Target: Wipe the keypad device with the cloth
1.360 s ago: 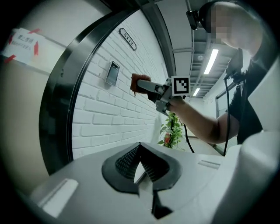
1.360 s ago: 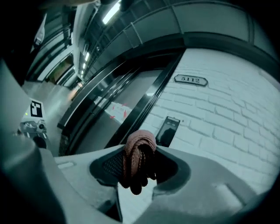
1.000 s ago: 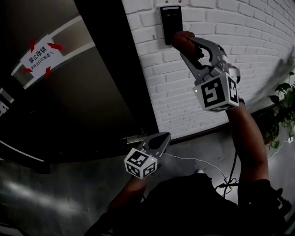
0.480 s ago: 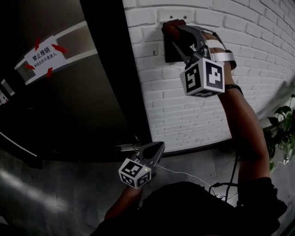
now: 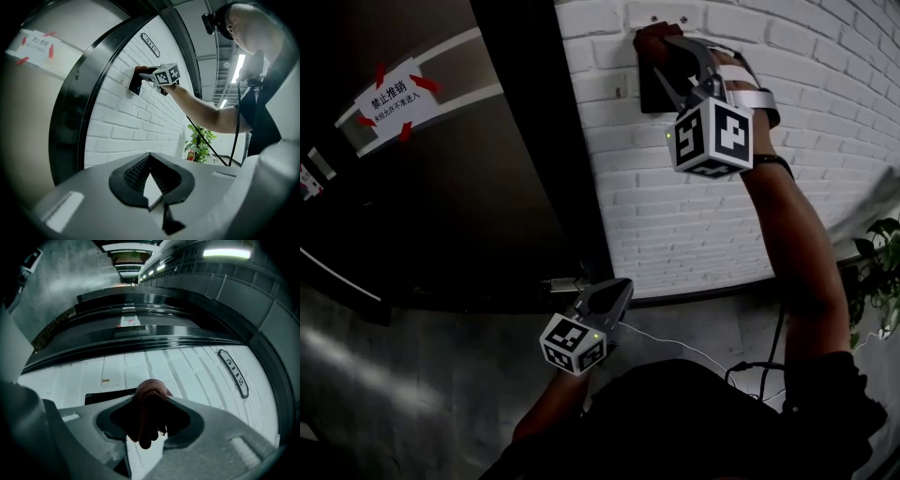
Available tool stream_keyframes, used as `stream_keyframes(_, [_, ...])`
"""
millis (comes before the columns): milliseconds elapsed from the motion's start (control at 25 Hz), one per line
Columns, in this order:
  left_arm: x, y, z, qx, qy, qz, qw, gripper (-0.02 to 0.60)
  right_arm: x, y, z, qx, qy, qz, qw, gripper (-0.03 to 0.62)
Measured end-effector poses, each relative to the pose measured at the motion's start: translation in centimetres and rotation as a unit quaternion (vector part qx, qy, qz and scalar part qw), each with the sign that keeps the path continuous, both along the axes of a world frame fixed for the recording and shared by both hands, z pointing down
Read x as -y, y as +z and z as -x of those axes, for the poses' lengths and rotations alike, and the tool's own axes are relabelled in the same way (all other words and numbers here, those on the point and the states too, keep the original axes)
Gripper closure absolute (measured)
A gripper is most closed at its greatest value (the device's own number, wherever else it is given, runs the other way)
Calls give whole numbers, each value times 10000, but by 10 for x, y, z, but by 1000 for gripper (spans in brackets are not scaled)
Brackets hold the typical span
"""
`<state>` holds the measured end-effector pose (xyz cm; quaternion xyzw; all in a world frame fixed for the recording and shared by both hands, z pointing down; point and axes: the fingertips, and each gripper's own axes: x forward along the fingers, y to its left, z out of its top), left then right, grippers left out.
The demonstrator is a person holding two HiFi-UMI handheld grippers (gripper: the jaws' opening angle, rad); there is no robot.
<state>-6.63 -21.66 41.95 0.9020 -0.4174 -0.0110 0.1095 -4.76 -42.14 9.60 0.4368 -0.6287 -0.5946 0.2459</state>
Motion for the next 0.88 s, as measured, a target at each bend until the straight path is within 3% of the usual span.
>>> stream_keyframes(240, [-1,3,0,12,18,76,10000,565,-4,9,-2,192,-48,151,9997,453])
stream_keyframes(880, [-3,9,-3,44,55,166,9998,565,-2,69,-3,-88,1,544,9985,453])
